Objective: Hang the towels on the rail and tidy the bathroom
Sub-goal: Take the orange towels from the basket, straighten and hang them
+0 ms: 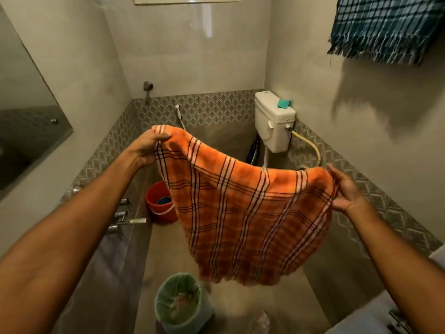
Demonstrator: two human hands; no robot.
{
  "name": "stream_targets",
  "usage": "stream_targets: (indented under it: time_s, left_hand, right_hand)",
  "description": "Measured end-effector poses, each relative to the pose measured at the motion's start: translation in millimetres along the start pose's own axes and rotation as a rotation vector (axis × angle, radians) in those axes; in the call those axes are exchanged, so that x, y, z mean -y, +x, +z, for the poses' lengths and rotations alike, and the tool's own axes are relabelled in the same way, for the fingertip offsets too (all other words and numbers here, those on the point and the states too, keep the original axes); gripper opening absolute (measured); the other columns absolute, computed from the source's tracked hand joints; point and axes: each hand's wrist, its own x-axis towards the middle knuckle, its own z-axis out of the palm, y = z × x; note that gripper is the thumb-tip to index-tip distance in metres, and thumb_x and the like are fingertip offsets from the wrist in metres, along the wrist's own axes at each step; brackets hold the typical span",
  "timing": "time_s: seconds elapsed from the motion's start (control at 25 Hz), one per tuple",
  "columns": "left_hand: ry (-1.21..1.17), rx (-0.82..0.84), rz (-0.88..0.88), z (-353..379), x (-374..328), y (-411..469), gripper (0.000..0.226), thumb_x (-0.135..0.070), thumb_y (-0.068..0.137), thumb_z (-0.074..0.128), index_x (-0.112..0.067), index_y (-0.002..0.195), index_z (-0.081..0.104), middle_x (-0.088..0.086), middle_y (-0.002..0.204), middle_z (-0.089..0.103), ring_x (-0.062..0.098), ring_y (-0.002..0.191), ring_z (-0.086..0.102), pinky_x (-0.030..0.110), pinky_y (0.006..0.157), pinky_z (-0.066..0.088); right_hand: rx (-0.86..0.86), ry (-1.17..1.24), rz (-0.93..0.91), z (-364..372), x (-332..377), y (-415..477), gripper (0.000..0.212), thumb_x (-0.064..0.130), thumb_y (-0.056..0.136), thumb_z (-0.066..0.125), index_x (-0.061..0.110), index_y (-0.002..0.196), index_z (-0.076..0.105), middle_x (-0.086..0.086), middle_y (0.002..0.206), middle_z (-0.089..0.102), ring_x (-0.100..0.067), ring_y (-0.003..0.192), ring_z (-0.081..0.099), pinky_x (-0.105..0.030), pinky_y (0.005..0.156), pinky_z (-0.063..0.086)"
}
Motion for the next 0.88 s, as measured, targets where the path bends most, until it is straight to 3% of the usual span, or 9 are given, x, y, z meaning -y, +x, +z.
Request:
stream_targets:
  time_s: [0.04, 0.12, 0.2, 0.28, 0.4, 0.52, 0.64, 0.72, 0.88]
  left_hand:
    - [0.015, 0.019, -0.005, 2, 2, -2, 0.022, -0.001, 0.091, 0.051, -0.006, 0.108, 0.065, 0.009, 0.085, 0.072, 0.019, 0.073, 0.071, 0.035, 0.073, 0.059]
    - [0.015, -0.004, 0.007, 1, 3, -7, 0.027, 0.004, 0.089, 0.052, -0.008, 0.111, 0.062, 0.010, 0.089, 0.068, 0.019, 0.073, 0.069, 0.033, 0.068, 0.059]
    - [-0.036, -0.076, 0.046, -10, 0, -10, 0.038, 0.006, 0.088, 0.050, -0.012, 0.120, 0.057, 0.010, 0.094, 0.066, 0.020, 0.075, 0.067, 0.032, 0.066, 0.059]
    - [-0.154, -0.084, 0.049, -24, -2, -13, 0.037, 0.001, 0.087, 0.050, -0.013, 0.121, 0.058, 0.008, 0.092, 0.071, 0.020, 0.076, 0.070, 0.031, 0.068, 0.060]
    - [-0.316, -0.009, -0.003, -26, 5, -20, 0.026, -0.012, 0.093, 0.045, -0.012, 0.099, 0.070, 0.005, 0.084, 0.074, 0.017, 0.073, 0.072, 0.026, 0.065, 0.059]
    - [-0.314, -0.103, -0.025, -11, 31, -18, 0.032, -0.014, 0.098, 0.043, -0.017, 0.076, 0.068, 0.001, 0.075, 0.070, 0.013, 0.066, 0.068, 0.027, 0.062, 0.059]
    - [-0.294, -0.219, -0.049, -10, 50, -14, 0.026, -0.006, 0.096, 0.041, -0.017, 0.075, 0.053, 0.001, 0.078, 0.056, 0.014, 0.071, 0.056, 0.030, 0.067, 0.052]
    - [-0.291, -0.280, -0.077, -17, 57, -13, 0.029, 0.001, 0.093, 0.040, -0.017, 0.072, 0.048, 0.001, 0.073, 0.059, 0.014, 0.069, 0.057, 0.029, 0.064, 0.052]
    - [-0.269, -0.237, -0.130, -21, 68, -18, 0.045, 0.008, 0.091, 0.034, -0.010, 0.065, 0.067, 0.004, 0.068, 0.069, 0.014, 0.062, 0.068, 0.026, 0.062, 0.057]
  right_hand:
    - [-0.013, 0.019, -0.024, 0, 2, 2, 0.024, 0.033, 0.075, 0.068, 0.010, 0.072, 0.075, -0.005, 0.070, 0.074, -0.021, 0.066, 0.073, -0.036, 0.061, 0.061]
    - [-0.022, 0.109, -0.174, -4, 11, 3, 0.022, 0.022, 0.061, 0.075, 0.012, 0.080, 0.074, -0.002, 0.072, 0.075, -0.018, 0.069, 0.072, -0.031, 0.066, 0.061]
    - [0.059, 0.255, -0.366, -4, 24, 0, 0.020, 0.014, 0.083, 0.055, 0.015, 0.090, 0.074, 0.000, 0.086, 0.077, -0.017, 0.086, 0.071, -0.032, 0.085, 0.058]
    - [0.130, 0.257, -0.405, -4, 29, -4, 0.029, 0.021, 0.095, 0.042, 0.019, 0.099, 0.071, 0.001, 0.099, 0.076, -0.020, 0.098, 0.068, -0.035, 0.095, 0.053]
    - [0.038, 0.133, -0.272, 0, 30, 6, 0.034, 0.032, 0.101, 0.042, 0.018, 0.094, 0.073, 0.000, 0.089, 0.077, -0.015, 0.084, 0.073, -0.033, 0.078, 0.061]
    - [-0.119, -0.058, -0.157, 7, 33, 14, 0.047, 0.035, 0.102, 0.040, 0.015, 0.075, 0.073, -0.001, 0.064, 0.073, -0.012, 0.059, 0.071, -0.025, 0.056, 0.059]
    - [-0.316, -0.461, -0.104, -4, 42, 23, 0.018, 0.020, 0.098, 0.054, 0.009, 0.088, 0.065, 0.003, 0.051, 0.068, -0.006, 0.043, 0.064, -0.019, 0.041, 0.052]
    - [-0.384, -0.541, -0.019, -14, 51, 27, 0.015, 0.016, 0.096, 0.058, 0.008, 0.084, 0.064, 0.000, 0.049, 0.067, -0.009, 0.040, 0.063, -0.022, 0.039, 0.053]
    - [-0.387, -0.497, 0.041, -15, 62, 29, 0.009, 0.011, 0.093, 0.056, 0.010, 0.090, 0.064, -0.006, 0.059, 0.069, -0.019, 0.057, 0.065, -0.029, 0.052, 0.057]
